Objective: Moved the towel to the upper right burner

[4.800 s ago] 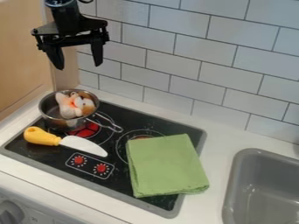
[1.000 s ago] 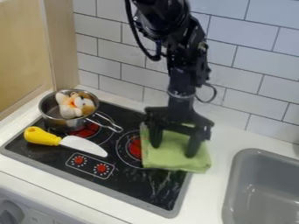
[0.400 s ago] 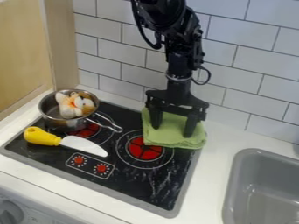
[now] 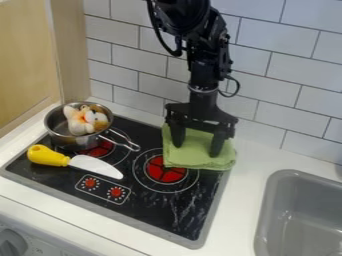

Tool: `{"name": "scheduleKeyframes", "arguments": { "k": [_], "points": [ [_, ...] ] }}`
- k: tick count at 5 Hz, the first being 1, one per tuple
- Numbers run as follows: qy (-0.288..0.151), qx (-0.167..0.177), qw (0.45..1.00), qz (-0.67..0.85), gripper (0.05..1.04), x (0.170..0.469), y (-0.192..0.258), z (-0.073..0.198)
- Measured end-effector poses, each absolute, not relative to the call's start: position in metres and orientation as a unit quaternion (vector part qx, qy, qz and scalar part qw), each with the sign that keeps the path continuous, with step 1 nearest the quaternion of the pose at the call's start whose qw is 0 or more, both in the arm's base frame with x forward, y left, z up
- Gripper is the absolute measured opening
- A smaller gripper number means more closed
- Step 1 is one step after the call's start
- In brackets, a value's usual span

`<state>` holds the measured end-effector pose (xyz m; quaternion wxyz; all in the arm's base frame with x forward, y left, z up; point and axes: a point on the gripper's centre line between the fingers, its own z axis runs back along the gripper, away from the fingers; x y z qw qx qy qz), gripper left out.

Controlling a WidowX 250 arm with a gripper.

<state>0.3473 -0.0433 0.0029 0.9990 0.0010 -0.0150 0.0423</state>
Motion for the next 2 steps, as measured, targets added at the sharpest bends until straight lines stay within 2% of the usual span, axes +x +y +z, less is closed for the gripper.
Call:
{"name": "scheduleKeyframes", "arguments": {
  "k": [1,2],
  "points": [
    [-0.014,0.007,0.999,0.046,0.999,0.344,-0.041,0.011],
    [-0.048,0.019,0.997,0.06,0.999,0.348,-0.036,0.042]
  ]
}}
